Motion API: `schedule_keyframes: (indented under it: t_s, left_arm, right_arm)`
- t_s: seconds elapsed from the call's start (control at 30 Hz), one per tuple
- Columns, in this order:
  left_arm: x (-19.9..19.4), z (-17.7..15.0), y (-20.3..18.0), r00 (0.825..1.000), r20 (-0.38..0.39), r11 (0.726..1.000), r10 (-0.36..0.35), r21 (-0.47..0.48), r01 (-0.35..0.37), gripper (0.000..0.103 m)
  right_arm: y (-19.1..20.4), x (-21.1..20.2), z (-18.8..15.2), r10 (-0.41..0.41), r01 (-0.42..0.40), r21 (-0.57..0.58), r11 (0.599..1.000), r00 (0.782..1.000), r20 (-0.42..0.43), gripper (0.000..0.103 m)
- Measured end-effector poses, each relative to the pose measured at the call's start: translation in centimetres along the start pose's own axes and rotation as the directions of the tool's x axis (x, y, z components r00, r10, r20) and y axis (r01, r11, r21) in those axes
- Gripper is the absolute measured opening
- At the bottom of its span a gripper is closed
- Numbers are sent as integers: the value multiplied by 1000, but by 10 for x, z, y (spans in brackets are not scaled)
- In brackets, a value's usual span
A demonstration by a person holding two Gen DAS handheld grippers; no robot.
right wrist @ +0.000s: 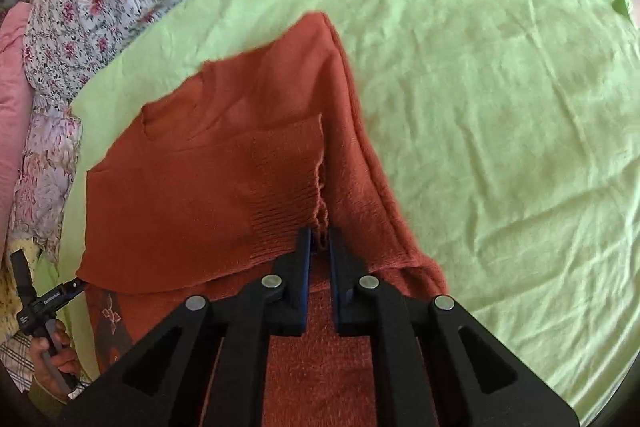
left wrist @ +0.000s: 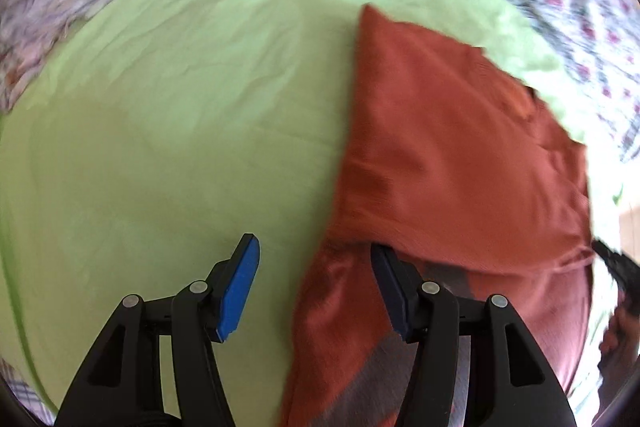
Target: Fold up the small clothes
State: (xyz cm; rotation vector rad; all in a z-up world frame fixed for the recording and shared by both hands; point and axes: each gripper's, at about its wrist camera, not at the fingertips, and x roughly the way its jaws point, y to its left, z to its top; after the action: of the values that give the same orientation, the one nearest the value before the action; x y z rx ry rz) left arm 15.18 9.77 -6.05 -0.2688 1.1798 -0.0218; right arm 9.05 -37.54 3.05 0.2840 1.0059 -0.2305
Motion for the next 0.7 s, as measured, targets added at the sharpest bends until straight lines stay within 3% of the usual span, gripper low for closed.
schedule_keyframes:
  t_s: [0.13, 0.23, 0.3, 0.43, 0.5, 0.57, 0.7]
  left_arm:
    - [-17, 10, -6, 998, 52, 999, -39, 5, 39, 63]
    - [-17, 25, -13, 996, 73, 997, -49, -53, 53, 63]
    - [-10, 35, -21, 997, 75, 999, 0, -51, 4, 63]
    - [21, 62, -40, 989, 85, 993, 118, 2, -118, 64]
    - [49, 79, -43, 987, 51, 988, 155, 9, -155, 66]
    - [69, 92, -42, 976, 41, 977, 213, 15, -214, 80]
    - [70, 113, -42, 961, 83, 963, 265, 20, -267, 79]
  right_arm:
    - [9, -19, 11, 37, -34, -41, 999, 997, 72, 9]
    - [24, -6, 20, 120, -115, -98, 988, 992, 37, 9]
    - [34, 13, 24, 184, -186, -118, 975, 982, -29, 10]
    - [39, 45, 23, 158, -177, -158, 971, 980, -125, 10]
    - [34, 48, 23, 134, -153, -161, 975, 983, -126, 10]
    - [27, 40, 20, 115, -128, -148, 981, 989, -96, 10]
    - [12, 18, 9, 92, -97, -83, 992, 994, -60, 10]
